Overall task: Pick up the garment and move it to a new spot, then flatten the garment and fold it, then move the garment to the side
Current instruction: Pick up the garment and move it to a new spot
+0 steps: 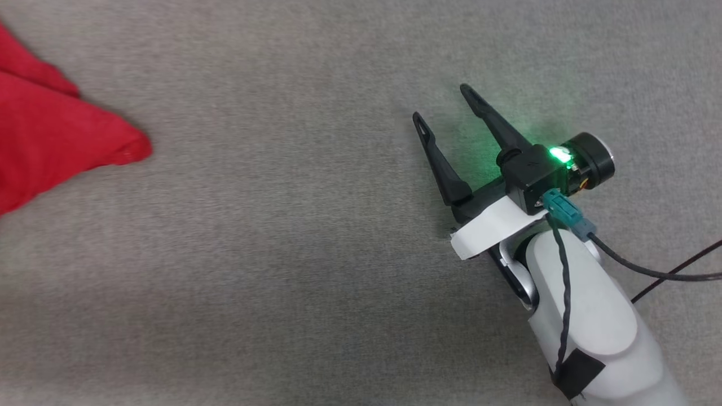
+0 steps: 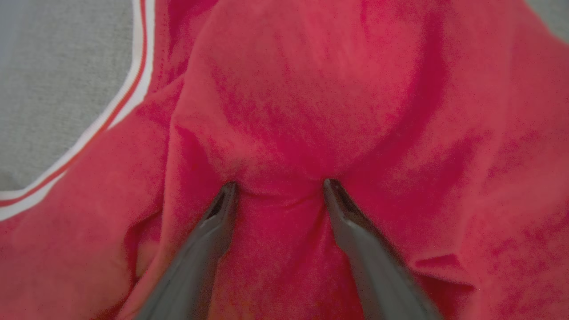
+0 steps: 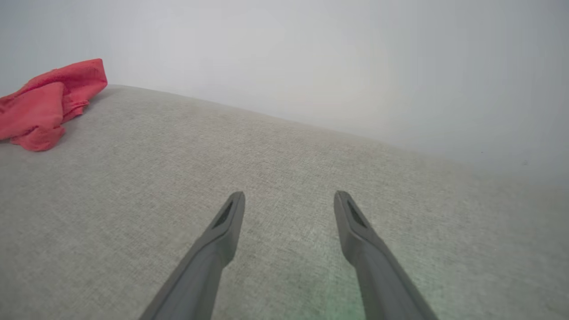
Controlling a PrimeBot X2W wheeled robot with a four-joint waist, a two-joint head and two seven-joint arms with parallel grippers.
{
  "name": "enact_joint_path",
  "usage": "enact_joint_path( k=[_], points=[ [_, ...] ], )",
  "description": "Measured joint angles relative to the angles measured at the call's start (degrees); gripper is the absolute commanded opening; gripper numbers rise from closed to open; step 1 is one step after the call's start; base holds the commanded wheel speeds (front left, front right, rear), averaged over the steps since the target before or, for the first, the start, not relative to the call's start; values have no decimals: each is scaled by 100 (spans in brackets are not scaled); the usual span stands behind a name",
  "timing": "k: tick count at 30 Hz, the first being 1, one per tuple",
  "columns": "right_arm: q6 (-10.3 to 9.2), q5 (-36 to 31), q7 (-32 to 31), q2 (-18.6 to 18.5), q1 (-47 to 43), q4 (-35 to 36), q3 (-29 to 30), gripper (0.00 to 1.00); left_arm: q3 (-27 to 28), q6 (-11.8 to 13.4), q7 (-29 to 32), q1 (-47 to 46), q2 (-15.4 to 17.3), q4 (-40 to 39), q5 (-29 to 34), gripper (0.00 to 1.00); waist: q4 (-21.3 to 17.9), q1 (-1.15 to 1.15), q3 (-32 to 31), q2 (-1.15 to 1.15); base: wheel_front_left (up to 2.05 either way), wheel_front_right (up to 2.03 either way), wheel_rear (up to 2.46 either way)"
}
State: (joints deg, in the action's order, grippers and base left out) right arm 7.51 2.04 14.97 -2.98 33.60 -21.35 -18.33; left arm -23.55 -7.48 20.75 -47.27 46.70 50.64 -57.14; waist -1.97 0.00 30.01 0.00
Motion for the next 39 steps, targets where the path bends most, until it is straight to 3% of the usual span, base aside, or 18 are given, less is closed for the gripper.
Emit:
enact_joint_path(
  k=[2,3,4,5,9,14,20,26,31,35,39],
  points=[
    [0,-42,0,2,-3,125,9,100,-110,2,-15,-74,88,12,-68,100,-75,0,77,0,0,0,0],
    [0,-76,1,0,-5,189,9,100,-196,19,-41,-95,124,12,-82,85,-100,0,99,1,0,0,0],
    [0,-102,0,-1,-10,246,18,100,-289,19,-97,-115,164,24,-81,30,-116,0,106,0,0,0,0],
    [0,-104,0,-2,-16,290,32,100,-381,21,-152,-137,166,32,-83,0,-120,0,90,0,0,0,0],
    [0,-94,0,7,-68,420,66,100,-693,18,-691,-155,60,120,-112,0,-103,0,-62,0,0,0,0],
    [0,85,0,3,-228,336,140,100,-1112,8,-1869,-281,12,330,302,0,-68,0,-413,-1,0,0,0],
    [0,389,0,4,-485,265,186,100,-1688,-3,-2738,-634,-71,-215,407,0,-63,0,-959,0,0,0,0],
    [0,676,0,2,-669,360,299,100,-2397,-2,-2914,-1038,-98,-1574,153,0,-363,0,-1229,0,0,0,0],
    [0,935,0,3,-849,491,365,100,-3172,-2,-2631,-1480,-197,-2896,-56,0,-774,0,-1274,0,0,0,0],
    [0,1171,0,2,-959,632,458,100,-3790,-2,-2365,-1902,-555,-3573,-225,0,-1131,0,-1230,0,0,0,0],
    [-1,1377,0,1,-1021,756,526,100,-4429,-8,-2246,-2257,-931,-3723,-264,0,-1486,0,-1112,0,0,0,0]
  ],
)
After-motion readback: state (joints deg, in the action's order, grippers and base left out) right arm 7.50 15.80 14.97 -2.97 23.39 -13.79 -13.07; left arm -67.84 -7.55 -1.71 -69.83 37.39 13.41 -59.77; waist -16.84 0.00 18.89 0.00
